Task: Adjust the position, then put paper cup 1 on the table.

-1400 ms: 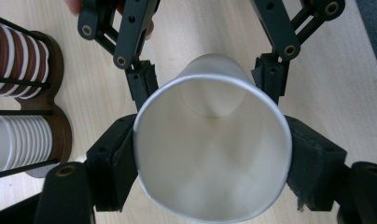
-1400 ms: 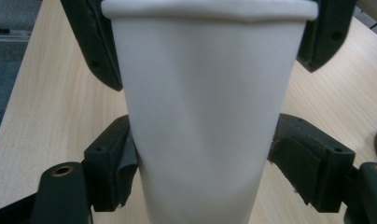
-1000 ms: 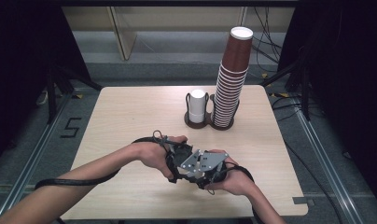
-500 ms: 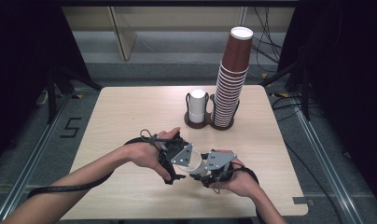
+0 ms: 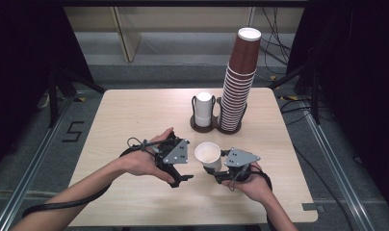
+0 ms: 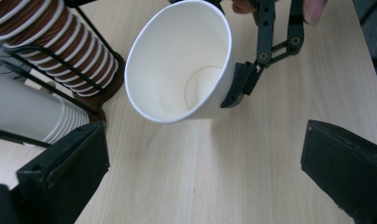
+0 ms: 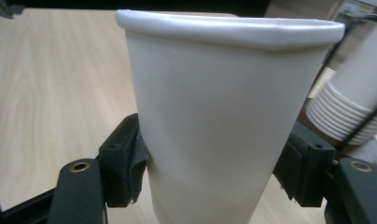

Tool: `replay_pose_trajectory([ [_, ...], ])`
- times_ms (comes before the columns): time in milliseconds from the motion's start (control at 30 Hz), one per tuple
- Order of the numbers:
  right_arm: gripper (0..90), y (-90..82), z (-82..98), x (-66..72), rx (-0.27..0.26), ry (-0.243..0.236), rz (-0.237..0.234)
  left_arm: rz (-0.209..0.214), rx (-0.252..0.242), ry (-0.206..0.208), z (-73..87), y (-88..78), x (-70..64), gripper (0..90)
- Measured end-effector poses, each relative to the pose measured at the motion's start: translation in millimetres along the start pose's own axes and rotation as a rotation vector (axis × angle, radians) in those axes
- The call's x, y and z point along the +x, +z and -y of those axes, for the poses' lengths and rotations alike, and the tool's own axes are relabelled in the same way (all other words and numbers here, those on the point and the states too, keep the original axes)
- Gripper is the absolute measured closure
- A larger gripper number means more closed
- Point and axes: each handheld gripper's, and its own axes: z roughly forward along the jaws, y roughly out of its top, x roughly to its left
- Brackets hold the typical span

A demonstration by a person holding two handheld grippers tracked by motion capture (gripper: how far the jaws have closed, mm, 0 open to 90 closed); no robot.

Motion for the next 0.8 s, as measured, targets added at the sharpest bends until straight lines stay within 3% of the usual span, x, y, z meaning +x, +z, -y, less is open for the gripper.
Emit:
replay_pose_trajectory([
  [67,33.4,-1.7,2.1,-5.9,-0.028,0.010,0.035,-0.021,-0.025,-0.044,4.0,-0.9,1.0,0.6],
  [100,33.4,-3.3,4.1,-7.1,-0.033,0.060,0.049,-0.028,-0.038,-0.055,5.7,-0.7,1.2,0.6],
  [133,33.3,-4.7,4.9,-9.8,-0.040,0.055,0.067,-0.039,-0.047,-0.068,7.8,-0.9,1.5,0.6],
  [167,33.3,-7.4,7.5,-13.5,-0.050,0.090,0.082,-0.053,-0.052,-0.090,11.0,-2.2,2.8,0.7],
  [267,33.3,-11.5,9.8,-17.5,-0.052,0.126,0.091,-0.067,-0.075,-0.126,13.1,-2.6,2.6,0.6],
  [333,33.3,-14.2,11.5,-19.5,-0.067,0.157,0.121,-0.079,-0.090,-0.144,14.3,-4.2,2.4,0.6],
  [367,33.3,-15.6,12.2,-22.6,-0.074,0.152,0.122,-0.088,-0.092,-0.143,15.1,-5.6,2.7,0.6],
  [400,33.2,-16.1,13.2,-22.3,-0.096,0.186,0.147,-0.097,-0.105,-0.163,15.8,-6.2,1.5,0.6],
  [500,33.2,-18.9,16.0,-28.7,-0.103,0.199,0.172,-0.112,-0.130,-0.195,20.4,-8.8,0.3,0.7],
  [600,33.1,-17.8,18.6,-30.7,-0.106,0.270,0.186,-0.125,-0.137,-0.224,28.3,-9.8,-0.4,1.0],
  [633,33.0,-16.1,19.2,-32.1,-0.126,0.263,0.183,-0.128,-0.136,-0.229,29.8,-9.8,-0.6,1.0],
  [667,33.0,-16.4,19.2,-33.8,-0.112,0.240,0.186,-0.132,-0.136,-0.233,30.9,-9.8,-0.8,1.0],
  [800,32.9,-13.8,20.8,-34.3,-0.110,0.262,0.197,-0.139,-0.145,-0.250,33.2,-10.1,-0.8,1.0],
])
